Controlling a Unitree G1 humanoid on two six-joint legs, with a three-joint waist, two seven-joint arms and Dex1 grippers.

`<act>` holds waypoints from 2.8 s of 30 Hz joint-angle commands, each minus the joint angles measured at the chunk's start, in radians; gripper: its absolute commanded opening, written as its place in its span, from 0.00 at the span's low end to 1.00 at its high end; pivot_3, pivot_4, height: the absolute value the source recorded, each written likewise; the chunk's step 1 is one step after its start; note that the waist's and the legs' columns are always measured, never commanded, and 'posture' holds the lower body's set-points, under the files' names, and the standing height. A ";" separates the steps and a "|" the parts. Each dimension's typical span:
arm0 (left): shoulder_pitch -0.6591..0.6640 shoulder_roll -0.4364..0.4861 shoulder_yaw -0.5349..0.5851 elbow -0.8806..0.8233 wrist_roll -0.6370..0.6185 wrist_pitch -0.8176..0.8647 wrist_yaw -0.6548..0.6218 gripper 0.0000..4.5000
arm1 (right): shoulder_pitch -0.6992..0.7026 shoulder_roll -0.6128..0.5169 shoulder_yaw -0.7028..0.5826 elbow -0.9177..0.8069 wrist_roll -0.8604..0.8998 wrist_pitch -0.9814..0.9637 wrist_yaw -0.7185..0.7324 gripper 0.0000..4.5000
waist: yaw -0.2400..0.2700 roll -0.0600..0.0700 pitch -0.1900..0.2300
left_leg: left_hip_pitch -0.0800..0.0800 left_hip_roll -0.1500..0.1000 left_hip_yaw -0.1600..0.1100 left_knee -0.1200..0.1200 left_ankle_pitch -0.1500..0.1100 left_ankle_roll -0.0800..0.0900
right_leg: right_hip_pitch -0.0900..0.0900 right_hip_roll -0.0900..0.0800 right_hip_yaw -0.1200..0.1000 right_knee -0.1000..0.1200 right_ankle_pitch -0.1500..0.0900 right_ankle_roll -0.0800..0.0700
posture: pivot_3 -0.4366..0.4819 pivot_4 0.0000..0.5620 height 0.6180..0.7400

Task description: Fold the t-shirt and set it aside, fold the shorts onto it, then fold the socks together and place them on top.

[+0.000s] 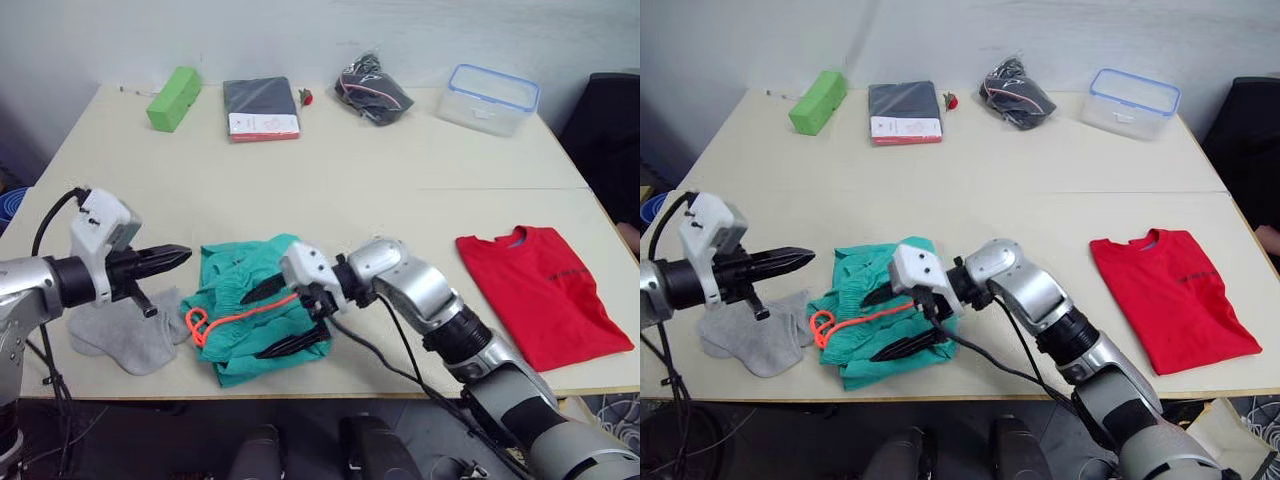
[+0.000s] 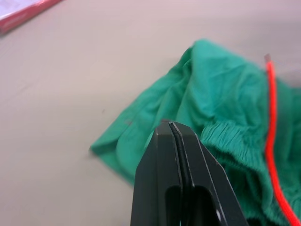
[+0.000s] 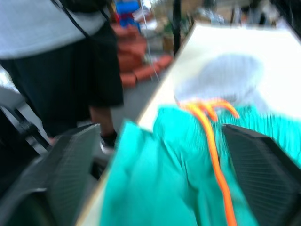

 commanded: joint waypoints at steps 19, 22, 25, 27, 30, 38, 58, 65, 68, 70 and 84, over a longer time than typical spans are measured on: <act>0.148 -0.065 -0.451 0.045 0.243 -0.200 0.186 0.00 | -0.144 0.189 0.032 0.644 -0.512 -0.529 -0.500 0.01 | -0.024 0.002 0.001 | -0.001 0.001 0.000 0.001 0.002 -0.002 | -0.002 0.001 -0.001 0.003 -0.002 -0.003 | 0.48 0.27 1.00; 0.169 -0.074 -0.444 0.036 0.243 -0.210 0.197 0.00 | -0.194 0.200 0.012 0.787 -0.571 -0.615 -0.615 0.01 | -0.027 0.002 0.001 | 0.000 0.000 0.000 0.001 0.004 -0.002 | -0.001 0.000 -0.001 0.005 -0.001 -0.002 | 0.48 0.27 1.00; 0.199 -0.080 -0.427 0.026 0.234 -0.217 0.201 0.00 | -0.257 0.179 -0.044 0.921 -0.577 -0.643 -0.700 0.01 | -0.030 0.002 0.001 | 0.005 0.000 0.000 0.000 0.006 -0.003 | 0.003 0.000 -0.001 0.005 -0.001 -0.002 | 0.48 0.27 1.00; 0.207 -0.084 -0.422 0.028 0.233 -0.226 0.201 0.00 | -0.277 0.165 -0.078 0.951 -0.562 -0.656 -0.681 0.01 | -0.030 0.002 0.001 | 0.006 0.000 -0.001 -0.001 0.006 -0.003 | 0.003 0.000 -0.001 0.005 -0.001 -0.002 | 0.48 0.27 1.00; 0.196 -0.098 -0.417 0.041 0.233 -0.239 0.204 0.00 | -0.256 0.153 -0.156 0.867 -0.449 -0.626 -0.526 0.01 | -0.030 0.003 0.002 | 0.006 0.000 -0.001 -0.002 0.006 -0.003 | 0.003 0.000 -0.001 0.005 -0.001 -0.003 | 0.48 0.27 1.00; 0.136 -0.121 -0.410 0.106 0.237 -0.281 0.185 0.00 | 0.006 0.035 -0.145 0.219 -0.217 -0.237 -0.202 0.01 | -0.017 0.003 0.002 | 0.003 0.000 -0.003 -0.002 0.005 -0.003 | 0.003 0.000 -0.004 0.004 -0.001 -0.002 | 0.48 0.27 1.00; 0.072 -0.130 -0.414 0.154 0.235 -0.324 0.147 0.00 | 0.229 -0.164 -0.112 -0.027 -0.188 -0.087 -0.133 0.04 | -0.003 0.003 0.002 | 0.002 0.001 -0.003 -0.002 0.004 -0.002 | 0.003 0.000 -0.004 0.001 -0.001 -0.003 | 0.48 0.27 1.00; 0.080 -0.156 -0.413 0.135 0.233 -0.336 0.156 0.00 | 0.039 -0.055 -0.204 0.159 -0.068 0.391 -0.257 0.51 | -0.001 0.003 0.002 | 0.003 0.001 -0.003 -0.002 0.006 -0.003 | 0.002 0.000 -0.004 0.002 -0.001 -0.004 | 0.48 0.27 1.00; 0.084 -0.163 -0.399 0.117 0.222 -0.335 0.156 0.00 | -0.004 -0.016 -0.187 0.270 -0.085 0.441 -0.288 0.71 | -0.001 0.003 0.002 | 0.002 0.001 -0.003 -0.003 0.005 -0.003 | 0.001 0.000 -0.005 0.001 -0.001 -0.004 | 0.48 0.27 1.00; 0.082 -0.172 -0.376 0.102 0.194 -0.330 0.151 0.00 | -0.025 0.011 -0.180 0.328 -0.095 0.449 -0.304 0.89 | -0.001 0.003 0.002 | -0.001 0.001 -0.003 -0.003 0.004 -0.002 | 0.000 0.000 -0.005 0.000 -0.001 -0.004 | 0.48 0.27 1.00; 0.080 -0.139 -0.242 0.045 0.034 -0.244 0.099 0.72 | -0.093 0.245 -0.208 0.476 -0.053 0.599 -0.381 1.00 | -0.030 0.003 0.002 | -0.001 0.002 -0.003 -0.002 0.005 -0.003 | -0.002 0.000 -0.006 0.003 -0.001 -0.004 | 0.48 0.27 1.00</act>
